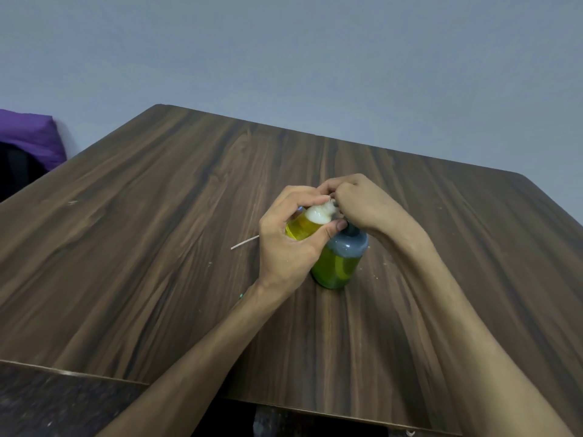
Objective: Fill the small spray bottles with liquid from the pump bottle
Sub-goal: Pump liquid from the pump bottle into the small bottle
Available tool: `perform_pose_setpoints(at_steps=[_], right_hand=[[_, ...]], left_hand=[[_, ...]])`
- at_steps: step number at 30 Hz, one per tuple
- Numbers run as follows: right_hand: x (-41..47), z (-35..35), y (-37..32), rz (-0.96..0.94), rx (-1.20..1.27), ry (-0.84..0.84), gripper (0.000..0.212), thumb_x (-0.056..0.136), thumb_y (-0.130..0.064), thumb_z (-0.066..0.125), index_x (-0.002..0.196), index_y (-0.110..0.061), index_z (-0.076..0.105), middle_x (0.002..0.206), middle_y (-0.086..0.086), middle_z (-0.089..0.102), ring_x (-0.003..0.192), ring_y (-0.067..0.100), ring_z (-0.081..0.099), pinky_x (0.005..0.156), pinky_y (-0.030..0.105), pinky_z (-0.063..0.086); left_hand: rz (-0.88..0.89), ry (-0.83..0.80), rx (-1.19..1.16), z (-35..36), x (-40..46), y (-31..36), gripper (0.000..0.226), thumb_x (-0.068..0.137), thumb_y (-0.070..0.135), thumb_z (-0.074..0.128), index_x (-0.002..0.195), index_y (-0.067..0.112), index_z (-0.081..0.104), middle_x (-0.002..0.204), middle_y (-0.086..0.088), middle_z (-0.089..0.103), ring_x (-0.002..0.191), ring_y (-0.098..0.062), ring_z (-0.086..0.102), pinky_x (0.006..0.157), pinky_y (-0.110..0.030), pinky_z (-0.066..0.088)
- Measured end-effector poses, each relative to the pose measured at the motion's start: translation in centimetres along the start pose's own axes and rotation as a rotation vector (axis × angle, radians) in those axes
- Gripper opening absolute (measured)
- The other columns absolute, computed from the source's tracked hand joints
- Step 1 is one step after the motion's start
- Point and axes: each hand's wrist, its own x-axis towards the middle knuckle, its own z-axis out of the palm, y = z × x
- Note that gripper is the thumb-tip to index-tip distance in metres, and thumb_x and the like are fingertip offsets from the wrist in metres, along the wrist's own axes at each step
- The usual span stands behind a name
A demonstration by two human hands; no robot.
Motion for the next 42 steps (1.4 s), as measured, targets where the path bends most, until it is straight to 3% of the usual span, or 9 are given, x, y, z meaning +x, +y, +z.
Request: perform_pose_setpoints(at_steps=[5,9,12,16,20,25,36,39,42], right_hand=[[-0.1,-0.6,-0.3,-0.01,0.029,-0.005,0.042,0.092,-0.004,0.039,0.092,-0.027,0.075,0.105,-0.001,0.072,0.096,0.016,0.065,0.084,0.036,0.054],[-0.3,-0.2,-0.2,-0.013,0.002,-0.023,0.045,0.092,0.001,0.037,0.088,-0.024,0.073,0.095,0.005,0.074,0.077,0.018,0.066,0.064,0.029,0.051],[-0.4,-0.5,-0.1,-0.023,0.048,-0.006,0.045,0.091,-0.001,0.037,0.097,-0.021,0.077,0.1,0.005,0.075,0.091,0.026,0.071,0.078,0.039,0.057],[-0.3,-0.1,0.0,-0.023,0.021,-0.008,0.047,0.089,-0.001,0.037,0.082,-0.028,0.074,0.091,0.006,0.076,0.068,0.016,0.067,0.054,0.02,0.049],[-0.4,-0.5,0.1,-0.03,0.06,0.01,0.048,0.088,-0.001,0.037,0.094,-0.024,0.078,0.102,0.005,0.077,0.097,0.027,0.072,0.084,0.043,0.058],[-0.3,-0.3,-0.4,-0.07,-0.105,-0.049,0.046,0.093,0.003,0.039,0.107,-0.016,0.079,0.118,0.004,0.072,0.1,0.024,0.066,0.079,0.035,0.053],[0.2,0.0,0.3,-0.004,0.007,-0.015,0.041,0.095,0.0,0.039,0.101,-0.015,0.077,0.097,0.009,0.072,0.078,0.018,0.063,0.057,0.021,0.045],[0.0,-0.8,0.0,-0.042,0.006,-0.009,0.046,0.091,0.001,0.039,0.091,-0.024,0.078,0.099,-0.004,0.074,0.093,0.011,0.065,0.078,0.028,0.052],[0.4,-0.2,0.2,-0.009,0.014,0.022,0.036,0.1,-0.005,0.043,0.108,-0.011,0.077,0.115,0.013,0.073,0.095,0.018,0.061,0.088,0.035,0.05]], left_hand=[[-0.002,0.006,0.002,0.0,-0.1,0.0,0.036,0.075,0.005,0.093,0.104,-0.004,0.073,0.108,-0.014,0.071,0.104,-0.028,0.07,0.087,-0.046,0.058],[-0.005,0.004,-0.014,0.2,-0.1,-0.1,0.035,0.076,0.004,0.093,0.104,-0.005,0.073,0.107,-0.015,0.071,0.103,-0.03,0.07,0.084,-0.054,0.057],[0.006,0.009,0.002,0.1,-0.2,0.0,0.036,0.075,0.006,0.093,0.104,-0.003,0.074,0.108,-0.013,0.072,0.104,-0.028,0.07,0.085,-0.054,0.057],[-0.008,0.007,-0.018,0.3,-0.1,0.0,0.035,0.075,0.004,0.093,0.102,-0.006,0.073,0.106,-0.016,0.071,0.102,-0.033,0.07,0.083,-0.059,0.056],[0.001,0.015,0.0,0.2,-0.2,0.0,0.035,0.075,0.006,0.093,0.102,-0.004,0.073,0.107,-0.014,0.072,0.103,-0.029,0.07,0.084,-0.052,0.057],[0.001,0.008,-0.001,0.3,-0.1,-0.1,0.036,0.075,0.004,0.092,0.103,-0.005,0.073,0.106,-0.016,0.071,0.102,-0.031,0.07,0.082,-0.056,0.056],[0.0,0.003,-0.016,0.2,-0.1,-0.2,0.036,0.075,0.004,0.093,0.103,-0.007,0.073,0.106,-0.017,0.07,0.102,-0.033,0.069,0.081,-0.058,0.056],[0.008,0.009,-0.009,0.3,-0.2,-0.1,0.035,0.075,0.005,0.092,0.102,-0.005,0.073,0.107,-0.015,0.071,0.104,-0.027,0.07,0.083,-0.054,0.056],[0.001,0.008,-0.009,0.3,-0.1,-0.2,0.035,0.075,0.005,0.092,0.102,-0.006,0.073,0.106,-0.016,0.071,0.102,-0.03,0.069,0.082,-0.055,0.056]])
